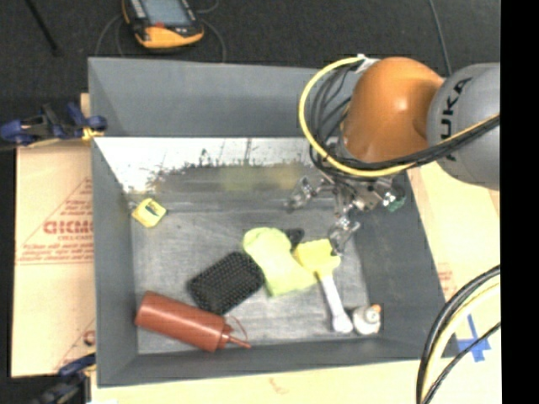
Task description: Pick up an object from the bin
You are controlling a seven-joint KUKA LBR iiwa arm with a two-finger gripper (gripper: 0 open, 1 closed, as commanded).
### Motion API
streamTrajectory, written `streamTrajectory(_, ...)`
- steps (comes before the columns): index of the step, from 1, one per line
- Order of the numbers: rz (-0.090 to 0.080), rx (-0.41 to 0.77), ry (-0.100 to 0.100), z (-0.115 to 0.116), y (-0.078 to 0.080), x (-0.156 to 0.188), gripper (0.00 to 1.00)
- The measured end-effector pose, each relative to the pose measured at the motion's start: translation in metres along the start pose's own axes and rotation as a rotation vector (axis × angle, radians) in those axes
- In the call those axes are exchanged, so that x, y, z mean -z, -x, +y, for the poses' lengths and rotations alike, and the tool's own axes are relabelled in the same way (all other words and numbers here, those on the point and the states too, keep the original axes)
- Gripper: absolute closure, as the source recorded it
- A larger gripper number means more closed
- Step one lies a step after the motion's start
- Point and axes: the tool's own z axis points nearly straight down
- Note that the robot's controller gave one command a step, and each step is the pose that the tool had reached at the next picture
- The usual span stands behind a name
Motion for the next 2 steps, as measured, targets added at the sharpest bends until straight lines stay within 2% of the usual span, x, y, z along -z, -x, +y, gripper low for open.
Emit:
streamTrajectory(1,-0.002,-0.128,-0.003,-0.0112,0.0073,-0.0762,1.0)
streamTrajectory(2,-0.002,-0.128,-0.003,-0.0112,0.0073,-0.0762,1.0)
